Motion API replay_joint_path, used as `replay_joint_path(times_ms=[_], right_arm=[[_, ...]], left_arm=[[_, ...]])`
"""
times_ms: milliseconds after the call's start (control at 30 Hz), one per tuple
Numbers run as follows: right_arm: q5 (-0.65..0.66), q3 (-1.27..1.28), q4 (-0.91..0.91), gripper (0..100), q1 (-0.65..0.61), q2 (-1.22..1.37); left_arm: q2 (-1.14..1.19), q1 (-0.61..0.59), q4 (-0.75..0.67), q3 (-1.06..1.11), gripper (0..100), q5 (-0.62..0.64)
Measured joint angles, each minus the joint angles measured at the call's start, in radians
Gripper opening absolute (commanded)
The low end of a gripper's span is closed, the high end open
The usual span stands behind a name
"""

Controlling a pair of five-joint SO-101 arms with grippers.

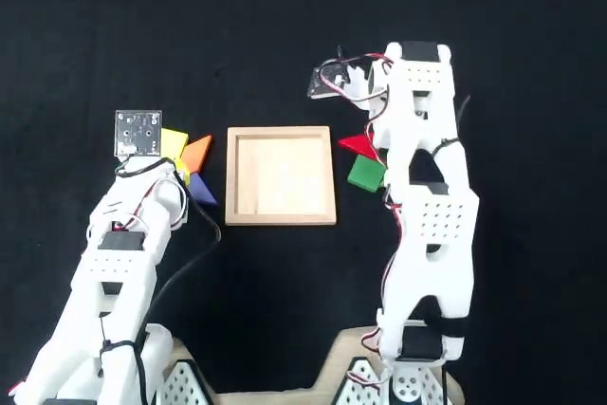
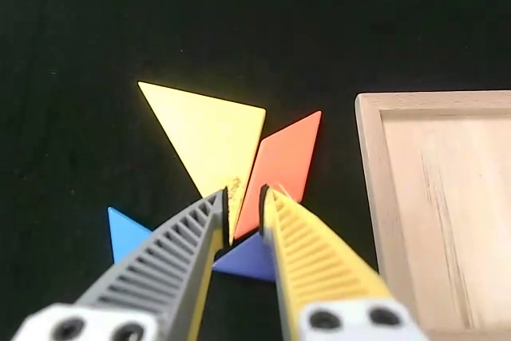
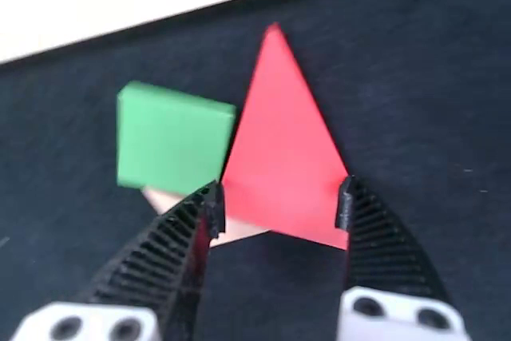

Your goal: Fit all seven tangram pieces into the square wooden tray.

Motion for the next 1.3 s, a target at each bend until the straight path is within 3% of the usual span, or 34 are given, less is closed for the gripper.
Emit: replay_joint_path(times_ms=[133,367,767,1300], right_arm=[[0.02,-0.054,0.054,30.6,0.025,0.005],[0.038,-0.057,0.054,30.3,0.046,0.005],[0.15,0.302,0.02,30.3,0.002,-0.192],[0.138,0.104,-0.021,30.3,0.003,-0.044]], left_arm=[[0.0,0.0,0.0,0.0,9,0.0],[0.0,0.0,0.0,0.0,9,0.0],[0.0,0.011,0.0,0.0,9,0.0],[0.0,0.011,0.0,0.0,9,0.0]])
